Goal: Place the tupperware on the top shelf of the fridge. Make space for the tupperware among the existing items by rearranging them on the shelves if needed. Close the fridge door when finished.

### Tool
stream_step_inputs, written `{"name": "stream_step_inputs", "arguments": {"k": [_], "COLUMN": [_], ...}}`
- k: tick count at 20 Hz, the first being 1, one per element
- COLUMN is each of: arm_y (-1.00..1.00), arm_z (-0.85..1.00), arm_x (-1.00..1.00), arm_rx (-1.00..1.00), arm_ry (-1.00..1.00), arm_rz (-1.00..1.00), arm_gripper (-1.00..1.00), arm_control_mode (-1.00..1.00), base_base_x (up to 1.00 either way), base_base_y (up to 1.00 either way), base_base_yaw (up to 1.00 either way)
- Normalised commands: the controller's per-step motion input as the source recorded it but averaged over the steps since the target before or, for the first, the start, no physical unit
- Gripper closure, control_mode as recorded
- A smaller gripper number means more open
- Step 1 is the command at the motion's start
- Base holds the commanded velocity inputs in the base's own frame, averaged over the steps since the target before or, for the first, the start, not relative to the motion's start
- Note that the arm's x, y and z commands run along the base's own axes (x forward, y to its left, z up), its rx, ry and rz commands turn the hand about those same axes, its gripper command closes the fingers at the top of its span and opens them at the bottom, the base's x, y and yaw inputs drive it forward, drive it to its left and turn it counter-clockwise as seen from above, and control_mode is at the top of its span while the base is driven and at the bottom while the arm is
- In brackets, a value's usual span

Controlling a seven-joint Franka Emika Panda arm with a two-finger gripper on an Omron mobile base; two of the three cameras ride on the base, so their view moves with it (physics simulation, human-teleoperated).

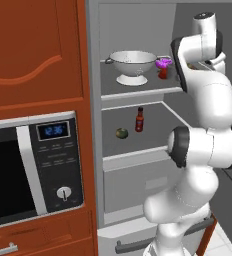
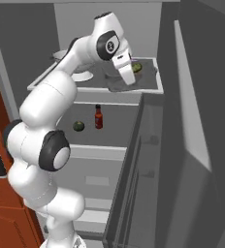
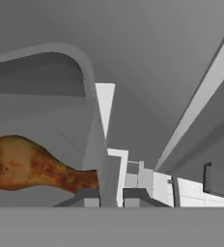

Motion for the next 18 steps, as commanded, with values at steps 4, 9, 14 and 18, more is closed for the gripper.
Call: {"name": "stream_step_inputs", "arguments": {"k": [4, 9, 14, 18], "arm_y": [0.00, 0.02, 0.16, 0.24], "arm_z": [-0.07, -0.10, -0.34, -0.65], "arm_x": [0.49, 0.58, 0.34, 0.00], "arm_rx": [0.00, 0.00, 0.00, -0.02], "arm_ry": [0.03, 0.00, -0.06, -0.25], "arm_rz": [-0.04, -0.03, 0.00, 0.00], "arm_gripper": [1.00, 1.00, -1.00, -1.00], "arm_control_mode": [-1.00, -1.00, -1.00, -1.00], "base_base_x": [0.00, 0.00, 0.00, 0.00], "base_base_y": [0.00, 0.00, 0.00, 0.00], "base_base_yaw": [0.00, 0.00, 0.00, 0.00]}}
